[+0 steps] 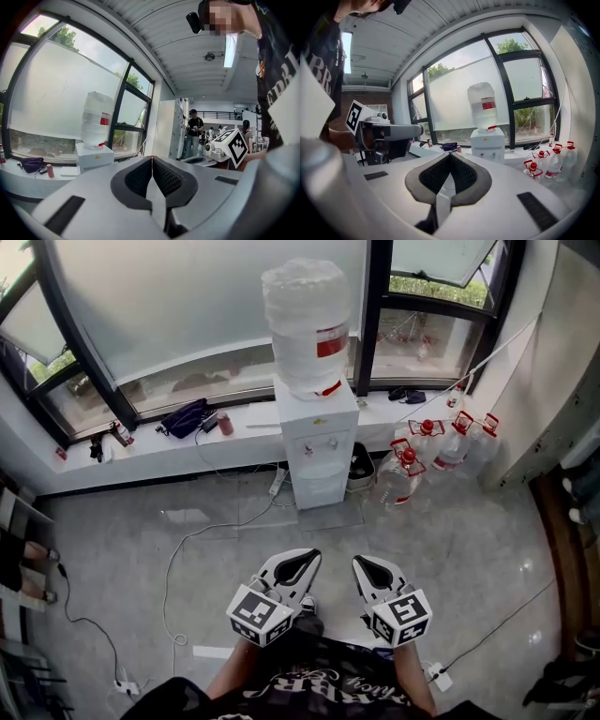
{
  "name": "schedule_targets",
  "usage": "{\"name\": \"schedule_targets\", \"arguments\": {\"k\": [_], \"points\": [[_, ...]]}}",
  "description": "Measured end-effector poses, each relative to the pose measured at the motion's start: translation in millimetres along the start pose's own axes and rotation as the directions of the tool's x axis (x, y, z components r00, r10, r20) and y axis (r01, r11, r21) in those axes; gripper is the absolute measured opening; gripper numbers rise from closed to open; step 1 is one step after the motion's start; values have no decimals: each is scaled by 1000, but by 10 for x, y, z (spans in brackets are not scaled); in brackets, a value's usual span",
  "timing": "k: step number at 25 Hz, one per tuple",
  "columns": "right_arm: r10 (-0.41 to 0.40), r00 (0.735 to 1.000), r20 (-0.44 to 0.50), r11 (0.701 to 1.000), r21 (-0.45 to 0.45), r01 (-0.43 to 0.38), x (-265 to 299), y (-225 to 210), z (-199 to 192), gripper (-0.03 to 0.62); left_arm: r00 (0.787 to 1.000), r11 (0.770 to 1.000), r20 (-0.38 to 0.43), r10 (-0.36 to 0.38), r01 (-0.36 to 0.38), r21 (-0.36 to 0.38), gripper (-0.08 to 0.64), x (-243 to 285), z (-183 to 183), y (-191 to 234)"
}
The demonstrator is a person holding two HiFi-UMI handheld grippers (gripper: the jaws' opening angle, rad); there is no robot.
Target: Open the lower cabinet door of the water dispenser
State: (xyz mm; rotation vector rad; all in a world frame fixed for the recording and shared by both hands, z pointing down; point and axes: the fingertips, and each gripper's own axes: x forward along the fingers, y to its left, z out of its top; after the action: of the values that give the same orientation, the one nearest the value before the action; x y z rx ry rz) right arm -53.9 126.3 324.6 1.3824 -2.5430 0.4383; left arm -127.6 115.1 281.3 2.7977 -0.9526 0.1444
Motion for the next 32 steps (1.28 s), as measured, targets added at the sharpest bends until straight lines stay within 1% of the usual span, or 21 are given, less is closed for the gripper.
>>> {"name": "schedule_targets", "arguments": {"k": [6,11,18,22,25,28,32], "points": [[-26,1000,-1,1000,8,26,656,-89,208,14,1000,1000,-14,2,-2,-6,20,90,43,754],[-70,997,-8,997,25,71,963,-203,262,14,998,1000,-47,-30,30,-3,20,251,-2,1143],[-122,991,-54,991,54,125,1073,-443,194,14,991,994,-86,-98,94,-51,20,560,-142,1256],[-136,988,-69,988,66,141,1128,-665,157,14,987,992,-112,-116,109,-66,20,769,-242,1278],[-129,989,-72,988,74,134,1214,-875,142,14,984,992,-134,-113,105,-69,20,935,-301,1315],[-106,992,-69,991,69,111,1330,-1126,147,14,983,994,-156,-101,91,-67,20,1146,-350,1375],[-79,995,-59,995,51,82,1530,-1605,201,14,980,995,-178,-89,80,-59,20,1576,-364,1458]]}}
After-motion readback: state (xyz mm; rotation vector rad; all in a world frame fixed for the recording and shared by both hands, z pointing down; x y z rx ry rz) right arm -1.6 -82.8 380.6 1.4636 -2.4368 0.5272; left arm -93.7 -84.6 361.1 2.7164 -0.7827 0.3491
